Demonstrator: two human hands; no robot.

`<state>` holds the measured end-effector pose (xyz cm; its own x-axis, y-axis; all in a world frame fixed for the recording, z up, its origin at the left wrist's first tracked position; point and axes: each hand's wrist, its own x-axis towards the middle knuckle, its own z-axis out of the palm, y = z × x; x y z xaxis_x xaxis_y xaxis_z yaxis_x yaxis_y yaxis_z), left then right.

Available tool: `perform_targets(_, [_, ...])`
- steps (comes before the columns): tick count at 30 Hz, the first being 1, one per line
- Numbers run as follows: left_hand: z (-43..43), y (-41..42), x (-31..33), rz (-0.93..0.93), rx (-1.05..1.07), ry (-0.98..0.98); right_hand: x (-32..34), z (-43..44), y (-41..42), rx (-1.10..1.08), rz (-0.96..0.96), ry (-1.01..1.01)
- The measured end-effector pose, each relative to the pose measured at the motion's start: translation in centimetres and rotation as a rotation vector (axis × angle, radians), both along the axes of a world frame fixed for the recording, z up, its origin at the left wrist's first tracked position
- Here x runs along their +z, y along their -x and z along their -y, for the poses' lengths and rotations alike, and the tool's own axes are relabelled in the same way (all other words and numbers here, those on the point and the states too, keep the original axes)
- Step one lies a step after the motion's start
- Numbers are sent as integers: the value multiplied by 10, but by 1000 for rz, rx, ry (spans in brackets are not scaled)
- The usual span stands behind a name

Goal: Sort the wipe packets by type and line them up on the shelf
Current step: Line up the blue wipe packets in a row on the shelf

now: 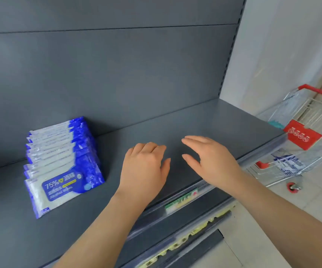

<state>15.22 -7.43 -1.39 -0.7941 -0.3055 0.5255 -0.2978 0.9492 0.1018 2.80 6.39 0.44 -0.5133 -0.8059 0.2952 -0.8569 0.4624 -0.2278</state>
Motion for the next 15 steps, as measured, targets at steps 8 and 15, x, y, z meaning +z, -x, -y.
perform_targets(8, [-130,158,-10,23,-222,-8,-8,-156,125,-244,32,7])
perform_targets(15, [-253,303,-19,78,-302,-64,-11,-279,244,-361,39,-99])
